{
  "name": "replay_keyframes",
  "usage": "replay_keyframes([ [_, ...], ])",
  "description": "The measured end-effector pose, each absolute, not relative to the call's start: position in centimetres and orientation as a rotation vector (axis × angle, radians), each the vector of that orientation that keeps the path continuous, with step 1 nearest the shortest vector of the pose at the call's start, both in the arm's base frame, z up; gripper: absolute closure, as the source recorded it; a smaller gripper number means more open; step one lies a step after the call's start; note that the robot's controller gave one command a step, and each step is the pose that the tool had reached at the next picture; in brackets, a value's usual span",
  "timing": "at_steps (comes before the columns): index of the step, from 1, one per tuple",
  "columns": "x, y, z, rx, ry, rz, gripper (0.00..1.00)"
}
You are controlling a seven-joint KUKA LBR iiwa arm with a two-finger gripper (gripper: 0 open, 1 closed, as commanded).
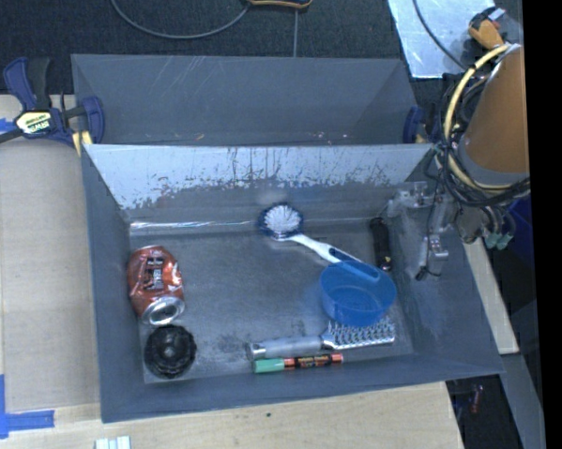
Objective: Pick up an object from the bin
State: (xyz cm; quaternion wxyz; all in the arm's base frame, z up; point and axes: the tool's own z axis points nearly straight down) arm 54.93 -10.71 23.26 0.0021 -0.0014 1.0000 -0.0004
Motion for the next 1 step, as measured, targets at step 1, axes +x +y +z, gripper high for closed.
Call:
replay_keyframes([
  [1, 54.93, -10.70, 23.26, -0.005, 3.137, -0.001, 0.00],
])
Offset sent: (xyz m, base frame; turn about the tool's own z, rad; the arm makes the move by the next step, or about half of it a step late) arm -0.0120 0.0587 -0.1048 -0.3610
